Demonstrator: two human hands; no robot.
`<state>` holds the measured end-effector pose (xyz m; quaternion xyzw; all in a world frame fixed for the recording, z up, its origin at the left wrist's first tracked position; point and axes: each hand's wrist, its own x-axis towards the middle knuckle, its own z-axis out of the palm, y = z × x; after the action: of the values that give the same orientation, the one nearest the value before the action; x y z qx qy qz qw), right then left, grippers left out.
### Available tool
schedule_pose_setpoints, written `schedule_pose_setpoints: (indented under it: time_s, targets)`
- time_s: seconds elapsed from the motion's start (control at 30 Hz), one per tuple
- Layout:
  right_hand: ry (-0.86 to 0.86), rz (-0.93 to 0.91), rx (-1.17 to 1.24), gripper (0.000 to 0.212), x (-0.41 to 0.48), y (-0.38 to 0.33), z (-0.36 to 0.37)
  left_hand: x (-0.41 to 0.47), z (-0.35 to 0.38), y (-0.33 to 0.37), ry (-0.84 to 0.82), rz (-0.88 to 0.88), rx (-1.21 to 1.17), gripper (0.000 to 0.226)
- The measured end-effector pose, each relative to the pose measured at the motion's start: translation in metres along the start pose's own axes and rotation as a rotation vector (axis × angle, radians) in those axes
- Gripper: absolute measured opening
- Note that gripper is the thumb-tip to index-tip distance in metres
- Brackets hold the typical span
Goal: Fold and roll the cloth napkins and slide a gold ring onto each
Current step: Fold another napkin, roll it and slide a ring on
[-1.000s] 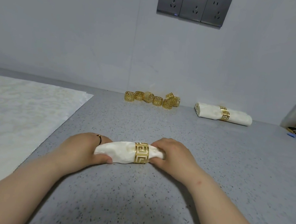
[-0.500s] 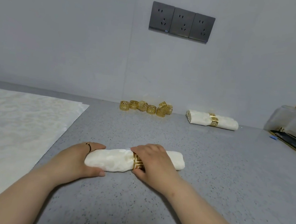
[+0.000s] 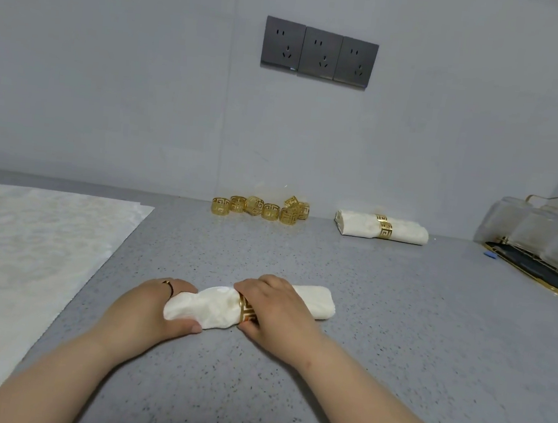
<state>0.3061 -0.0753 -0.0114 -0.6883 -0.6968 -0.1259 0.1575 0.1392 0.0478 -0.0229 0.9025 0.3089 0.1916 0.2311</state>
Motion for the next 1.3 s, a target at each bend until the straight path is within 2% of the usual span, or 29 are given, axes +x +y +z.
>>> schedule_pose_setpoints:
  time_s: [0.1,0.17,0.3,0.33,0.43,0.5,0.6,0.73,0.77,0.87,0.9,1.07,1.3]
  targets:
    - [-0.015,0.02,-0.026,0.042,-0.006,0.012,-0.006,0.001,0.001,0.01,-0.022,0.082,0.048,0.131]
    - [0.002,0.019,-0.08,0.04,-0.011,0.027,-0.015,0.004,0.001,0.021,-0.019,0.121,0.077,0.14]
    - [0.045,0.137,-0.174,0.042,-0.024,0.068,-0.031,0.023,0.012,0.045,-0.025,0.108,0.077,0.129]
    - [0.034,0.198,-0.169,0.041,-0.028,0.074,-0.038,0.031,0.019,0.053,-0.039,0.124,0.093,0.119]
    - [0.006,0.318,-0.225,0.042,-0.043,0.108,-0.045,0.056,0.048,0.069,-0.071,0.157,0.144,0.06]
    - [-0.014,0.377,-0.294,0.044,-0.049,0.129,-0.044,0.075,0.068,0.079,-0.101,0.17,0.116,0.05]
    - [-0.017,0.456,-0.405,0.048,-0.053,0.16,-0.044,0.101,0.088,0.092,-0.106,0.192,0.111,0.047]
    - [-0.13,0.537,-0.359,0.039,-0.05,0.208,-0.043,0.129,0.107,0.098,-0.07,0.277,0.215,0.049]
    - [-0.124,0.545,-0.384,0.039,-0.046,0.223,-0.041,0.134,0.111,0.096,-0.069,0.296,0.226,0.053]
    - [-0.135,0.632,-0.408,0.037,-0.031,0.257,-0.037,0.136,0.111,0.092,-0.069,0.288,0.226,0.093]
    - [-0.144,0.651,-0.419,0.037,-0.025,0.268,-0.034,0.136,0.112,0.091,-0.056,0.275,0.225,0.098]
    - [-0.133,0.731,-0.465,0.033,0.004,0.315,-0.018,0.144,0.116,0.087,-0.042,0.282,0.215,0.094]
    - [-0.129,0.773,-0.441,0.036,0.027,0.337,-0.01,0.145,0.114,0.088,-0.063,0.238,0.208,0.089]
